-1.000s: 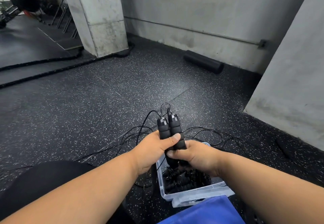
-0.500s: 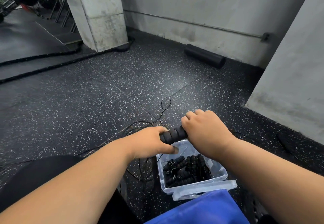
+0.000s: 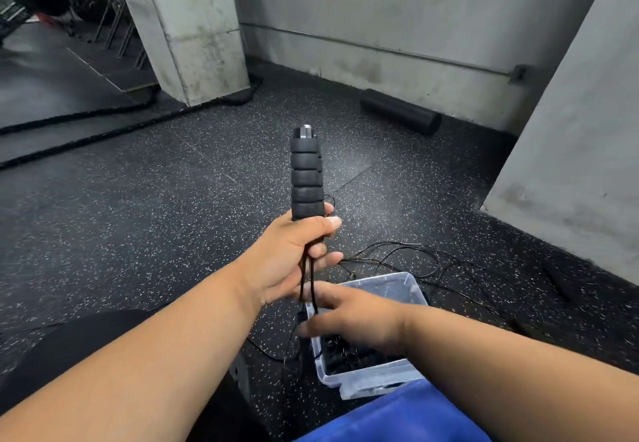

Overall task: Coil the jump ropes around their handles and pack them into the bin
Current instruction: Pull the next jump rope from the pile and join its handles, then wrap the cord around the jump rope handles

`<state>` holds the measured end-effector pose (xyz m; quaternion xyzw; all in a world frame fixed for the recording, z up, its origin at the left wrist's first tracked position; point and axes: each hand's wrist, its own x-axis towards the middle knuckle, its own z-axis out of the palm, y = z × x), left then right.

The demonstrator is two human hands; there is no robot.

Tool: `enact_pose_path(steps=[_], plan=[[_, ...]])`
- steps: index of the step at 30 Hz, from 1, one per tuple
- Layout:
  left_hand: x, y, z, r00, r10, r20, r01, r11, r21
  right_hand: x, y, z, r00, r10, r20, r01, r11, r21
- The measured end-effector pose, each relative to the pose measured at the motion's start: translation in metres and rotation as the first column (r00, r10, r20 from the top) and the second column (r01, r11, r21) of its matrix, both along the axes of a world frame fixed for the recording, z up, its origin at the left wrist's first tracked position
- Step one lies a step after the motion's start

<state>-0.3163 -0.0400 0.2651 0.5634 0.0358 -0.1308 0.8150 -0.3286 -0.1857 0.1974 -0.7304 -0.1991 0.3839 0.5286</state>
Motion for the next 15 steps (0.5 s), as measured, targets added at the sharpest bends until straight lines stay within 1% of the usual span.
enact_pose_path(steps=[2,4,7,9,10,12,13,15], plan=[[-0.002,0.006,0.005,0.998,-0.056,-0.006,0.056,0.997,0.045,0.003,-0.001,0.001,0.995,-0.09,0.048,0.091,0.996,-0.008],[-0.001,0.02,0.01,0.994,-0.105,0.009,0.102,0.983,0.154,0.012,-0.01,0.014,0.978,-0.162,0.132,0.173,0.982,-0.071],[-0.001,0.043,0.017,0.987,-0.154,-0.033,0.157,0.937,0.312,0.03,-0.031,0.035,0.953,-0.17,0.251,0.208,0.969,-0.131],[-0.003,0.053,0.019,0.983,-0.175,-0.056,0.183,0.888,0.423,0.042,-0.042,0.046,0.918,-0.218,0.331,0.281,0.947,-0.157],[-0.004,0.056,0.018,0.982,-0.179,-0.057,0.183,0.836,0.517,0.047,-0.047,0.05,0.896,-0.233,0.379,0.313,0.935,-0.167],[-0.004,0.058,0.013,0.981,-0.187,-0.051,0.166,0.68,0.714,0.051,-0.051,0.062,0.862,-0.207,0.462,0.321,0.93,-0.182],[-0.004,0.058,0.01,0.979,-0.198,-0.05,0.161,0.599,0.784,0.05,-0.051,0.068,0.856,-0.167,0.489,0.291,0.938,-0.189],[-0.004,0.056,0.001,0.968,-0.24,-0.077,0.181,0.448,0.875,0.045,-0.049,0.078,0.826,-0.082,0.558,0.238,0.947,-0.215]])
